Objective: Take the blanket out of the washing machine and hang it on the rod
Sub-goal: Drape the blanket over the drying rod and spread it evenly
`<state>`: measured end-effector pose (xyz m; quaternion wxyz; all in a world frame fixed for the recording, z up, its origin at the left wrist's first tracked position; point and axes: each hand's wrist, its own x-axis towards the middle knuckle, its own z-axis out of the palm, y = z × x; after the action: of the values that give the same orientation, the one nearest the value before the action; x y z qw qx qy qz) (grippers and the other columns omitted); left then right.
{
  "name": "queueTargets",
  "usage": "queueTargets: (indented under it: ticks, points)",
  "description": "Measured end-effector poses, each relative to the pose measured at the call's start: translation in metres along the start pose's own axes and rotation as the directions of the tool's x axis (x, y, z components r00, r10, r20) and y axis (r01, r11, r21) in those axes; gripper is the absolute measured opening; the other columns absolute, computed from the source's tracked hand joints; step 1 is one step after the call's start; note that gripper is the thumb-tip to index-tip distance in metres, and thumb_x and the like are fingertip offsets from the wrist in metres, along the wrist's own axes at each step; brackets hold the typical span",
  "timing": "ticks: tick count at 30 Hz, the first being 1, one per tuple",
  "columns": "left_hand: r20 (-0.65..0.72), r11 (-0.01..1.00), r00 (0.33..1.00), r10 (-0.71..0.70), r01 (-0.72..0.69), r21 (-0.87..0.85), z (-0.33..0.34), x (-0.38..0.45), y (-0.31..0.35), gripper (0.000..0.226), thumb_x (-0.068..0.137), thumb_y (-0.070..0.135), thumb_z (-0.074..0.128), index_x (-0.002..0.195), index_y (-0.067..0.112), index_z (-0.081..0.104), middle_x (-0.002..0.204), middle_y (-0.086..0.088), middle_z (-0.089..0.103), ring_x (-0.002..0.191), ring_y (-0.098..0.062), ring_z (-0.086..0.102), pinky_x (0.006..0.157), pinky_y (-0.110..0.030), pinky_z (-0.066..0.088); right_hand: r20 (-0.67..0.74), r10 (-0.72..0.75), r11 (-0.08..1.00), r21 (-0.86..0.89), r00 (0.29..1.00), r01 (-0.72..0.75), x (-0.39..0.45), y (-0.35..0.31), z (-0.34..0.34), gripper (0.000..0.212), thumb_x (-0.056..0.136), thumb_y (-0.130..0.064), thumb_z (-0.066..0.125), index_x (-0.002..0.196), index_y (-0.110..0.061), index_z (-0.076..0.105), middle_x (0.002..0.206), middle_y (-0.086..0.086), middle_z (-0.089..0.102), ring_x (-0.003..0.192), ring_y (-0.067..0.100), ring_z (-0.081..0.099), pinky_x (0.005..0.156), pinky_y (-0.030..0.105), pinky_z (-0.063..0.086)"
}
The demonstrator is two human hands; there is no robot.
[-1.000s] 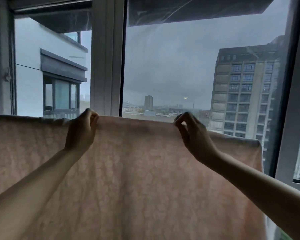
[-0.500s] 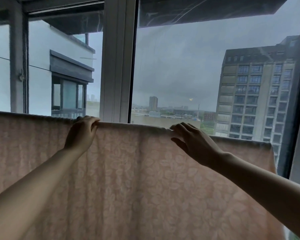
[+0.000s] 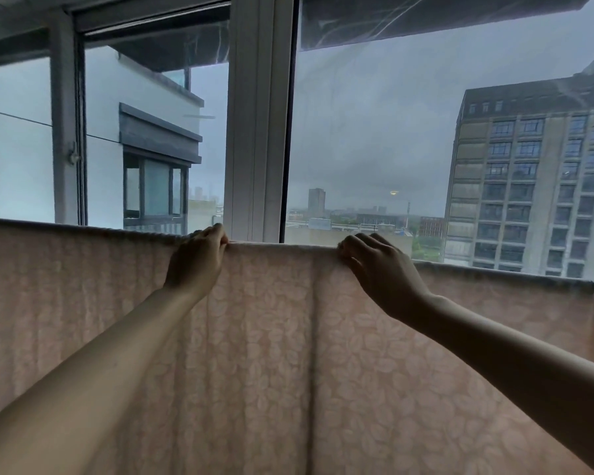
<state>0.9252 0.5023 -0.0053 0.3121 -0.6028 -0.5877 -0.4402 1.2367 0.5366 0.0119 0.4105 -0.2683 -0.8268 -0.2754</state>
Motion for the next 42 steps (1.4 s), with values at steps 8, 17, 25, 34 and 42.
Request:
queueTargets:
  ticks: [8, 17, 25, 34, 42]
  points:
    - [0.014, 0.992, 1.0, 0.007, -0.009, 0.123, 0.002, -0.01, 0.002, 0.012, 0.098, 0.013, 0.046, 0.087, 0.012, 0.051, 0.08, -0.009, 0.064, 0.072, -0.028, 0.057, 0.072, -0.038, 0.05, 0.069, -0.077, 0.991, -0.102, 0.995, 0.084, -0.002, -0.009, 0.009, 0.013, 0.097, -0.018, 0.051, 0.105, -0.009, 0.053, 0.104, 0.007, 0.063, 0.089, 0.026, 0.061, 0.073, 0.04, 0.052]
    - [0.011, 0.967, 0.998, -0.057, 0.052, 0.251, 0.001, -0.007, -0.009, 0.011, 0.093, 0.005, 0.044, 0.084, 0.008, 0.049, 0.077, -0.011, 0.06, 0.069, -0.028, 0.056, 0.086, -0.049, 0.045, 0.023, 0.038, 0.993, -0.112, 0.999, -0.035, -0.027, 0.012, -0.023, 0.009, 0.093, -0.019, 0.059, 0.098, -0.013, 0.057, 0.089, 0.002, 0.066, 0.076, 0.023, 0.065, 0.061, 0.029, 0.047]
    - [0.053, 0.981, 0.981, -0.184, 0.181, 0.065, 0.011, -0.009, 0.039, 0.012, 0.096, 0.023, 0.046, 0.098, 0.015, 0.054, 0.096, -0.004, 0.063, 0.092, -0.026, 0.057, 0.094, -0.047, 0.042, 0.009, 0.102, 0.992, -0.076, 0.995, -0.101, -0.031, 0.023, -0.035, 0.011, 0.094, -0.019, 0.052, 0.089, -0.01, 0.054, 0.079, 0.005, 0.062, 0.064, 0.023, 0.058, 0.055, 0.039, 0.051]
    - [0.039, 0.939, 0.984, 0.172, -0.152, -0.308, 0.012, -0.015, 0.101, 0.029, 0.093, 0.031, 0.058, 0.113, 0.015, 0.069, 0.11, -0.002, 0.071, 0.1, -0.019, 0.067, 0.106, -0.052, 0.038, -0.157, 0.092, 0.965, 0.259, 0.983, -0.049, -0.029, 0.01, -0.056, 0.011, 0.095, -0.02, 0.051, 0.096, -0.01, 0.055, 0.103, 0.007, 0.069, 0.092, 0.018, 0.067, 0.078, 0.031, 0.055]
    - [-0.048, 0.928, 0.987, 0.156, -0.163, -0.334, 0.012, -0.033, 0.086, 0.012, 0.089, 0.019, 0.063, 0.089, 0.008, 0.07, 0.102, -0.005, 0.071, 0.106, -0.019, 0.065, 0.091, -0.045, 0.053, 0.092, -0.189, 0.981, -0.025, 0.978, 0.192, -0.055, 0.022, -0.061, 0.017, 0.095, -0.019, 0.051, 0.106, -0.01, 0.06, 0.119, 0.007, 0.064, 0.111, 0.022, 0.06, 0.09, 0.037, 0.053]
